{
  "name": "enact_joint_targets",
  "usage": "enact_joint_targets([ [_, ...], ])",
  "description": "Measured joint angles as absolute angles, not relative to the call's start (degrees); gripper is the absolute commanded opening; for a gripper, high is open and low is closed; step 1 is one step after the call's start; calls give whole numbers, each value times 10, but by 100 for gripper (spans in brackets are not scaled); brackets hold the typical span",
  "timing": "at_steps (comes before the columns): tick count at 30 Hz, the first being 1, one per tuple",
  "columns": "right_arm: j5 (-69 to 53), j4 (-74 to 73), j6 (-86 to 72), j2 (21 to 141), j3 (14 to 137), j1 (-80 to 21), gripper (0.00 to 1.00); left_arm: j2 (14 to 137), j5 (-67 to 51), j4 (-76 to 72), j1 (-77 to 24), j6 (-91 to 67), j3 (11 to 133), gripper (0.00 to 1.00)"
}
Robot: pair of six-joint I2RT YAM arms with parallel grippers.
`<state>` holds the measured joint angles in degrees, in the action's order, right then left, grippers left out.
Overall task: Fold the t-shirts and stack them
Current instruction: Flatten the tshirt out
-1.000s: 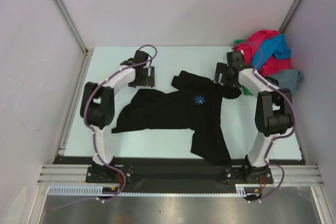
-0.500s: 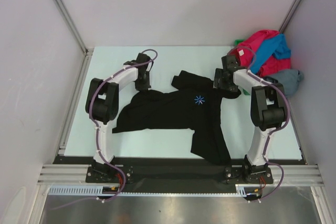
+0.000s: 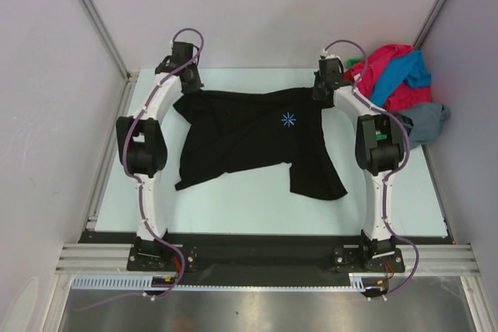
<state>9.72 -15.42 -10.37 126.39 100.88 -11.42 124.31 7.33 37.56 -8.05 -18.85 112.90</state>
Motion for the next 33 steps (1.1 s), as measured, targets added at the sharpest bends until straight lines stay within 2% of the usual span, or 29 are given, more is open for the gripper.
enact_joint_targets([
  [1, 93, -152, -100, 1285, 1040, -112, 28, 1253, 76, 374, -80, -188, 1153, 0],
  [2, 91, -153, -96, 1309, 1077, -110, 38, 1267, 78, 375, -79, -186, 1179, 0],
  [3, 90, -156, -92, 1331, 1111, -109, 58, 1282, 82, 378, -78, -183, 1205, 1],
  [4, 91, -163, -90, 1351, 1143, -107, 66, 1297, 88, 378, -76, -181, 1227, 22],
  [5, 96, -179, -86, 1367, 1171, -105, 72, 1308, 93, 380, -72, -174, 1242, 30],
  [6, 101, -191, -82, 1377, 1189, -105, 84, 1315, 102, 386, -69, -172, 1252, 36],
  [7, 108, -209, -81, 1383, 1205, -103, 86, 1319, 113, 392, -65, -168, 1256, 54],
  [8, 119, -228, -79, 1385, 1212, -103, 88, 1320, 125, 400, -61, -164, 1257, 64],
  [9, 131, -246, -78, 1383, 1214, -103, 91, 1319, 135, 407, -58, -161, 1257, 77],
  [10, 142, -262, -81, 1378, 1214, -103, 93, 1314, 147, 412, -54, -159, 1255, 79],
  [12, 166, -290, -91, 1353, 1192, -103, 96, 1291, 165, 415, -49, -166, 1225, 80],
  [14, 178, -307, -101, 1300, 1124, -104, 96, 1247, 174, 416, -45, -174, 1168, 75],
  [17, 189, -332, -121, 1191, 1001, -116, 94, 1132, 159, 416, -43, -195, 1023, 73],
  [20, 182, -345, -143, 1097, 904, -137, 86, 1009, 125, 402, -46, -218, 869, 71],
  [21, 175, -353, -152, 1069, 876, -143, 78, 971, 117, 392, -49, -226, 818, 71],
  [23, 156, -349, -172, 1023, 819, -155, 77, 918, 106, 388, -58, -241, 737, 70],
  [29, 113, -360, -215, 909, 625, -153, 88, 892, 77, 380, -83, -270, 599, 66],
  [31, 106, -362, -222, 866, 582, -150, 97, 892, 71, 378, -83, -274, 576, 59],
  [33, 96, -364, -223, 819, 556, -146, 99, 892, 71, 378, -82, -276, 566, 53],
])
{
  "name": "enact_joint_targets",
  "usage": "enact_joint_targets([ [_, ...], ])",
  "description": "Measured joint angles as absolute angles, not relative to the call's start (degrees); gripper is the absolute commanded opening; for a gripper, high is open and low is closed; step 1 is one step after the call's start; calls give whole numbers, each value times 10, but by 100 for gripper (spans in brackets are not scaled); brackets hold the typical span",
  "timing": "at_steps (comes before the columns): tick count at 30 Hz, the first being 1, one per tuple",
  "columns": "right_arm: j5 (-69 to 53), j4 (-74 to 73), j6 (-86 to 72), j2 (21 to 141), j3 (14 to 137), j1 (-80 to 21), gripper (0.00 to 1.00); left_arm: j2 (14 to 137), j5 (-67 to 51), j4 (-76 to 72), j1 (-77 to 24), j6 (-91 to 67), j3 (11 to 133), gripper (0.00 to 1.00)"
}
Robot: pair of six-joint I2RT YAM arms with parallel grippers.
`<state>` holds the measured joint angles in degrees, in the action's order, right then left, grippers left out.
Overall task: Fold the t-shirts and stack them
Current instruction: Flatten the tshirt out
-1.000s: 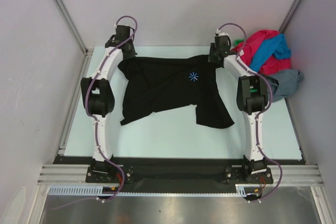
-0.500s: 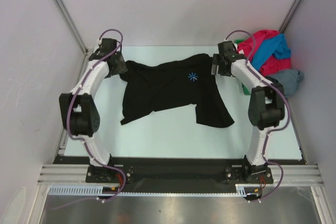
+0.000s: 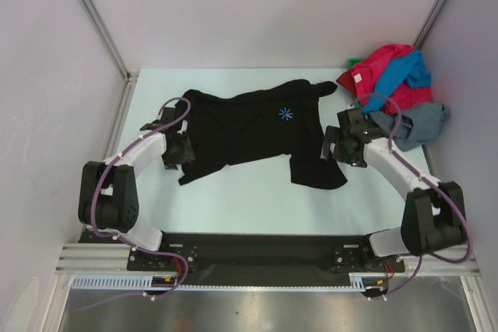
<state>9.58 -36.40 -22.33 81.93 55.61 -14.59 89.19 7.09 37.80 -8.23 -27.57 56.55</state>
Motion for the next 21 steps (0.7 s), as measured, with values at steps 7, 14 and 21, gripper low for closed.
enact_joint_targets([
  [7, 63, -346, -225, 738, 536, -133, 98, 905, 76, 360, -82, -274, 566, 43],
  [14, 45, -340, -224, 689, 507, -119, 97, 944, 78, 345, -82, -276, 566, 41],
  [21, 44, -340, -222, 678, 504, -111, 95, 962, 86, 332, -78, -285, 567, 0],
])
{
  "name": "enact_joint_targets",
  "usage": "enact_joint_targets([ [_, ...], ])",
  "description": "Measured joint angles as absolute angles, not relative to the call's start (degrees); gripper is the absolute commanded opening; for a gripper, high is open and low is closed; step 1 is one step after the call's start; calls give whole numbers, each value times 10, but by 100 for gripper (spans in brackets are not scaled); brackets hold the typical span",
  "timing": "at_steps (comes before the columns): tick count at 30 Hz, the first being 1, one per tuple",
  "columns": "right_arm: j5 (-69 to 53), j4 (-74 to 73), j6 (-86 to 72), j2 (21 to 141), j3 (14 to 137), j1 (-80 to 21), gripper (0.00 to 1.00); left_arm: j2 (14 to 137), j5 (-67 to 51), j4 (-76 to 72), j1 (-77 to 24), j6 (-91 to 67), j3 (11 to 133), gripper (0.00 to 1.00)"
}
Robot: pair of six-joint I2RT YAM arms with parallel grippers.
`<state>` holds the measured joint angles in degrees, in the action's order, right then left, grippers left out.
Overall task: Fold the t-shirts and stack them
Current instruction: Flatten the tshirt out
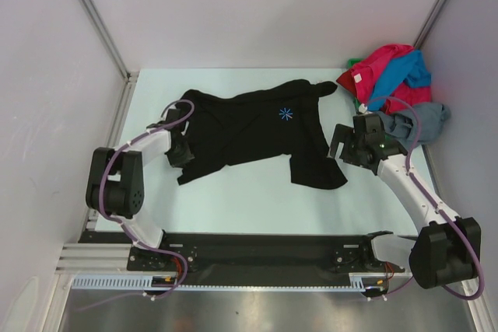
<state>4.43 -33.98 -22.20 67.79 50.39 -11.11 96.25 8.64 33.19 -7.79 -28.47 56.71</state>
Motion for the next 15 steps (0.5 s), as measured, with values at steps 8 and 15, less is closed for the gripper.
enact_joint_targets([
  [8, 30, -340, -217, 678, 495, -111, 100, 953, 156, 351, -60, -282, 620, 3],
  [15, -4, -340, -217, 685, 495, -102, 100, 966, 183, 355, -19, -273, 694, 36],
])
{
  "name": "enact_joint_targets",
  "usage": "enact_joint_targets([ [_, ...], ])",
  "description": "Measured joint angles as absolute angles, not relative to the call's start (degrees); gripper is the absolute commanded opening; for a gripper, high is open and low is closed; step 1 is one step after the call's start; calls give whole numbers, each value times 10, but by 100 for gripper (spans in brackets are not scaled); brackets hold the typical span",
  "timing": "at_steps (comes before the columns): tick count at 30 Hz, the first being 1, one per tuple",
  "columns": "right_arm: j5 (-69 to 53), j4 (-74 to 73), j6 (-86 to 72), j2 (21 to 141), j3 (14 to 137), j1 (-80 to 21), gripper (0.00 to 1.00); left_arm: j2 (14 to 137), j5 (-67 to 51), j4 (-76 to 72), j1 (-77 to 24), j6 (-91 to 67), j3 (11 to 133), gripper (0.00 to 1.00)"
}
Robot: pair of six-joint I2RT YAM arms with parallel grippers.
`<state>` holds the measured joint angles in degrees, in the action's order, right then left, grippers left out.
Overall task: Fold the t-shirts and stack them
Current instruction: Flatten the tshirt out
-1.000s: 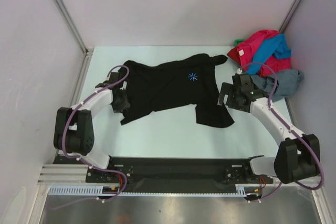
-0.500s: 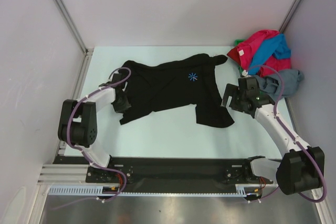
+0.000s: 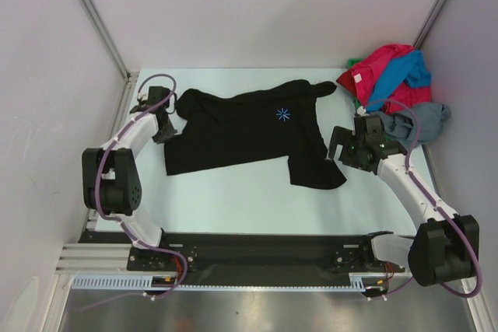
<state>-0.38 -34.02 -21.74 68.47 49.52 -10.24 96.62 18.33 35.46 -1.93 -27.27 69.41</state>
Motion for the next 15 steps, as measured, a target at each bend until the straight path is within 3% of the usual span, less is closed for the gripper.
enact_joint_targets([
  [3, -19, -340, -218, 685, 495, -102, 100, 983, 195, 358, 3, -268, 712, 70],
  [5, -27, -339, -220, 683, 493, -102, 100, 982, 198, 367, 18, -271, 710, 74],
  [15, -44, -336, -245, 660, 451, -101, 98, 747, 136, 370, 26, -364, 489, 57],
])
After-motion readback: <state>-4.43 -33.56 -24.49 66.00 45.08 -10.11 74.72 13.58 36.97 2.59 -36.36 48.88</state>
